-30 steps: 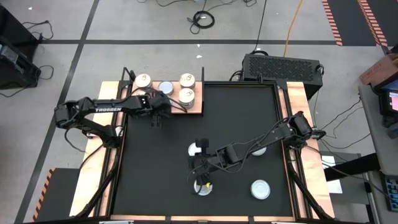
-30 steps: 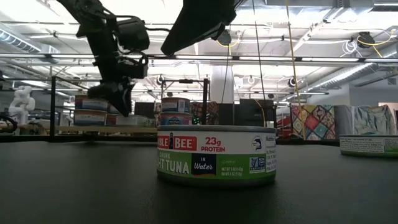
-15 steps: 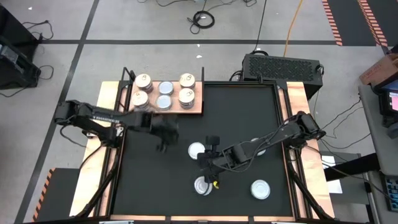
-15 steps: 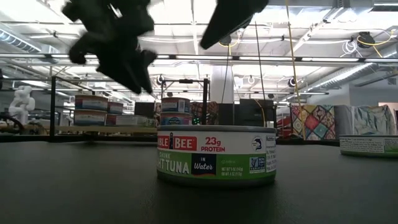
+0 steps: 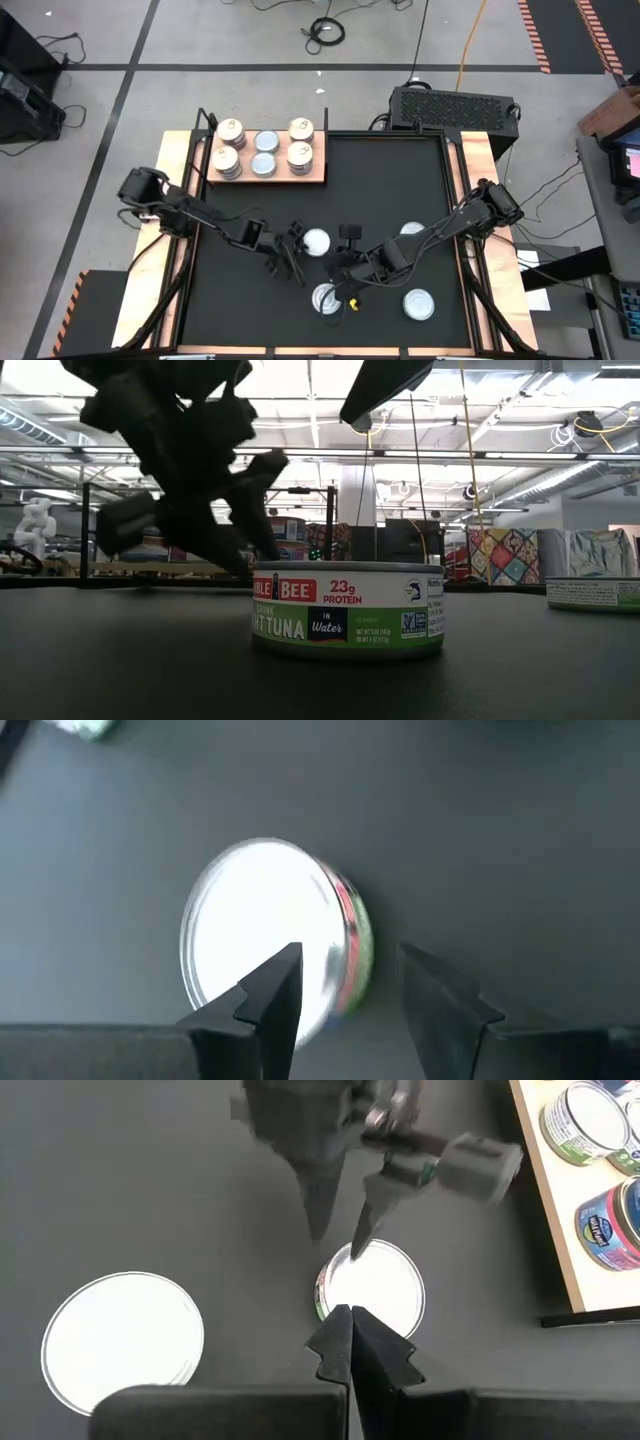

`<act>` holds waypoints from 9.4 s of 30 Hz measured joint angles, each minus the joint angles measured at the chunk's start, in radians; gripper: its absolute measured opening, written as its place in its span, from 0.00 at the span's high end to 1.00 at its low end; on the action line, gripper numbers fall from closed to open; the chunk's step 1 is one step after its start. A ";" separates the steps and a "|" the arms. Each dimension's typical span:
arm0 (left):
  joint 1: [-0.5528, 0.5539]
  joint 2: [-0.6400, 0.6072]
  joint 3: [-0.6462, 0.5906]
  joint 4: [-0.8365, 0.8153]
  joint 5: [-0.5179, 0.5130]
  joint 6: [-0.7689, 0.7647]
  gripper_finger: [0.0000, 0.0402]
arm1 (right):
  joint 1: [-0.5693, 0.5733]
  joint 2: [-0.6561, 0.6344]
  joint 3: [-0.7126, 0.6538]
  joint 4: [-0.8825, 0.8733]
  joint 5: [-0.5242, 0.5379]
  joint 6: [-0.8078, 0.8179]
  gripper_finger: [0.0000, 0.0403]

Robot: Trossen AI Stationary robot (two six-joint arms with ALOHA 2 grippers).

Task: Stack canned seafood by type on shelf
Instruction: Stack the green tuna can on top of the other green tuna can on the shelf, then stack the green tuna can on top of the other green tuna cans on the shelf

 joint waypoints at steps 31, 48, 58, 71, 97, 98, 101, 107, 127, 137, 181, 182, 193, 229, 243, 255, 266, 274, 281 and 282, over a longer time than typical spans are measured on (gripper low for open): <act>-0.062 -0.021 0.000 -0.004 -0.150 -0.005 1.00 | -0.001 0.001 0.000 -0.010 0.023 -0.012 1.00; 0.032 -0.443 0.001 -0.434 -0.364 -0.221 1.00 | -0.002 0.001 0.000 -0.025 0.022 -0.046 1.00; 0.346 -0.555 0.001 -0.528 -0.361 -0.125 1.00 | -0.006 0.001 -0.018 0.007 0.025 -0.083 1.00; 0.868 -0.469 0.002 -0.369 -0.052 0.071 1.00 | -0.097 -0.228 -0.390 0.385 0.011 -0.139 1.00; 0.977 -0.250 0.074 -0.352 -0.003 0.086 1.00 | -0.160 -0.442 -0.662 0.649 -0.071 -0.143 1.00; 0.971 -0.250 0.074 -0.353 -0.005 0.086 1.00 | -0.160 -0.442 -0.662 0.648 -0.071 -0.143 1.00; 0.952 -0.250 0.074 -0.354 -0.008 0.087 1.00 | -0.160 -0.442 -0.662 0.649 -0.071 -0.143 1.00; 0.923 -0.250 0.074 -0.360 -0.047 0.087 1.00 | -0.160 -0.442 -0.662 0.648 -0.071 -0.143 1.00; 0.886 -0.258 0.169 -0.461 -0.096 0.073 0.84 | -0.160 -0.442 -0.662 0.647 -0.071 -0.143 1.00; 0.693 -0.374 0.235 -0.654 0.105 -0.044 0.83 | -0.160 -0.442 -0.662 0.647 -0.071 -0.143 1.00; -0.303 0.211 0.372 -0.130 0.015 0.000 0.46 | -0.014 -0.439 -0.640 0.741 -0.164 -0.041 1.00; -0.301 0.225 0.371 -0.137 0.016 0.000 0.46 | -0.014 -0.439 -0.640 0.741 -0.164 -0.040 1.00; -0.292 0.294 0.370 -0.118 -0.045 0.015 0.47 | -0.014 -0.438 -0.640 0.744 -0.160 0.005 1.00; -0.248 0.032 0.354 -0.327 -0.400 -0.165 1.00 | -0.014 -0.438 -0.640 0.735 -0.160 0.005 1.00; -0.087 -0.436 0.029 -0.505 -0.566 -0.308 1.00 | -0.014 -0.438 -0.640 0.723 -0.161 0.015 1.00; 0.370 -0.617 -0.069 -0.576 -0.385 -0.111 1.00 | -0.014 -0.438 -0.640 0.722 -0.138 0.015 1.00; 0.632 -0.577 -0.069 -0.558 -0.164 -0.035 1.00 | -0.014 -0.438 -0.640 0.722 -0.138 0.007 1.00; 0.663 -0.538 -0.069 -0.526 -0.139 -0.010 1.00 | -0.014 -0.438 -0.640 0.722 -0.138 0.005 1.00; 0.665 -0.497 -0.069 -0.484 -0.129 -0.010 1.00 | -0.014 -0.438 -0.640 0.722 -0.138 0.010 1.00; 0.665 -0.495 -0.069 -0.483 -0.129 -0.010 1.00 | -0.014 -0.438 -0.640 0.722 -0.138 0.010 1.00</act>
